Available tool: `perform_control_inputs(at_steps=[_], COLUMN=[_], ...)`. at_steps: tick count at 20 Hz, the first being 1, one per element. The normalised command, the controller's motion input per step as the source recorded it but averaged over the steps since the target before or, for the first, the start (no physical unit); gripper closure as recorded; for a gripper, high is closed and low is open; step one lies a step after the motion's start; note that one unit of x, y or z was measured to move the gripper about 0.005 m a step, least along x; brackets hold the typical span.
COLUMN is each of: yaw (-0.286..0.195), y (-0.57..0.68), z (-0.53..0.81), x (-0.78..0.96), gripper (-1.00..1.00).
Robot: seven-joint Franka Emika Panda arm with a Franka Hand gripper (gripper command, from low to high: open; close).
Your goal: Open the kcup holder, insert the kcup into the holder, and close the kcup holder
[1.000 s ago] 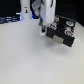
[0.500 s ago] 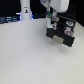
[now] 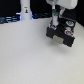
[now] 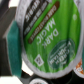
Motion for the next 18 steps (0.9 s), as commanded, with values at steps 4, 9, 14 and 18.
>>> perform_control_inputs(at_steps=[4, 9, 14, 18], yaw=[0.049, 0.042, 0.06, 0.011], y=[0.48, 0.21, 0.13, 0.02], z=[-0.15, -0.2, -0.16, 0.16], x=[-0.06, -0.04, -0.02, 0.08], gripper=[1.0, 1.0, 1.0, 1.0])
